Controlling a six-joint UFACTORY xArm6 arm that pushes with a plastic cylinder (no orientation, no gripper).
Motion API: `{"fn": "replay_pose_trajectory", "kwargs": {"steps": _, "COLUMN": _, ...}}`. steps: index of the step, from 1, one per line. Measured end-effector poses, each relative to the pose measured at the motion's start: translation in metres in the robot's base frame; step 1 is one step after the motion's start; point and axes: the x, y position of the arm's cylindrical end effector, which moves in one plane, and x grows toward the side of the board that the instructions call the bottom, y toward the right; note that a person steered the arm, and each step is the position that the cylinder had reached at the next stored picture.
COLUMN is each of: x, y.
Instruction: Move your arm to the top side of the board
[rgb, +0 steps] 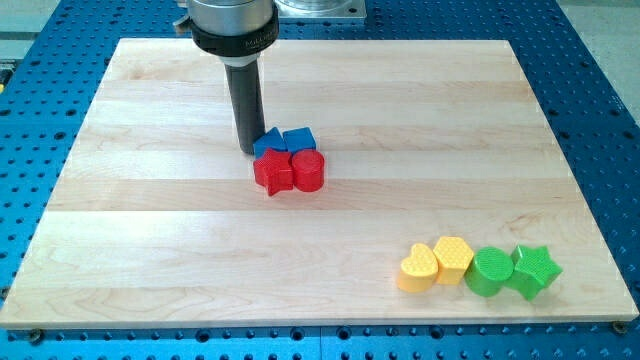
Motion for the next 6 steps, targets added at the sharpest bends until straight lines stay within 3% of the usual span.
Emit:
{"fn": "replay_pose_trajectory", "kwargs": {"steps": 1, "x": 0.0, "y": 0.0}}
{"fn": "replay_pose_trajectory", "kwargs": {"steps": 3, "x": -0.053, "y": 0.013}}
{"fn": "replay_pose_trajectory", "kwargs": {"steps": 6, "x": -0.066, "y": 0.018}}
